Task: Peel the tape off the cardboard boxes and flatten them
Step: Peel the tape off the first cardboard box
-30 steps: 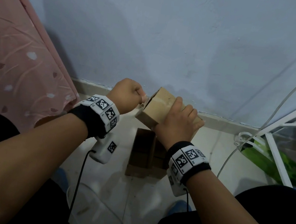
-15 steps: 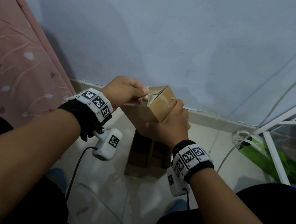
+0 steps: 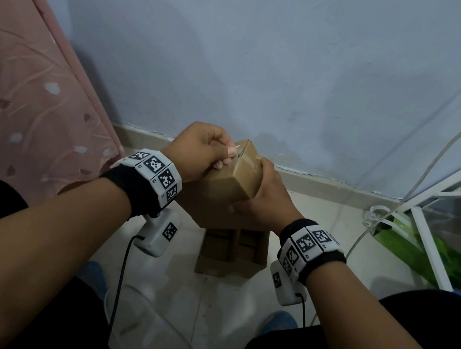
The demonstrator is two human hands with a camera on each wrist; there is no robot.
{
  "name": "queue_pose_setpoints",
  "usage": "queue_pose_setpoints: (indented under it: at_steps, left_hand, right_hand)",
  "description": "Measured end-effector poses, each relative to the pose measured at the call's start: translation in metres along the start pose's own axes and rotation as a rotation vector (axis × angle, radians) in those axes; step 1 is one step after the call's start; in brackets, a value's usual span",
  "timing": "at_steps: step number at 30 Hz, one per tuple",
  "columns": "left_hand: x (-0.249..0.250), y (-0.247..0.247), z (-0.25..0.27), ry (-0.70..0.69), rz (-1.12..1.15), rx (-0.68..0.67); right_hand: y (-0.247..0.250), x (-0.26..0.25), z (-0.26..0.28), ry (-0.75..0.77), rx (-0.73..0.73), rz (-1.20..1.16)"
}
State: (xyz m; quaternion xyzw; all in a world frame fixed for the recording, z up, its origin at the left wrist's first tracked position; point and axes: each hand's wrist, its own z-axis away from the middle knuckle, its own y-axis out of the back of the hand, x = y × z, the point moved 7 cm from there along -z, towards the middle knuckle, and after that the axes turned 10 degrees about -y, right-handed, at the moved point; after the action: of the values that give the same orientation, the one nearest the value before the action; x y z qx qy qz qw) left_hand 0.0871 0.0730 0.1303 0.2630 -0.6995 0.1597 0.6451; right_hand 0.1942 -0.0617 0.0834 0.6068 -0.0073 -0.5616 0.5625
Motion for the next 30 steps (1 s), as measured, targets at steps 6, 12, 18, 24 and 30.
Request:
queue_pose_setpoints:
  at_steps: [6, 12, 18, 24, 30]
  left_hand:
    - [-0.006, 0.004, -0.002, -0.037, -0.107, 0.04]
    - [-0.006, 0.013, -0.004, -0.059, -0.223, 0.158]
    - [-0.003, 0.028, -0.005, -0.029, -0.236, 0.318]
    - [0.004, 0.031, -0.007, -0.008, -0.4, 0.29]
    - [0.014, 0.02, -0.008, 0.067, -0.297, 0.149]
  right_hand:
    - [-0.004, 0.001, 0.001, 0.027, -0.03, -0.011]
    - [-0.002, 0.002, 0.0, 0.036, -0.026, -0.046]
    - [-0.001, 0.001, 0.007, 0.091, 0.031, -0.093]
    - [0.006, 0.002, 0.016, 0.138, 0.132, -0.103]
    - [0.011, 0.002, 0.018, 0.163, 0.19, -0.097]
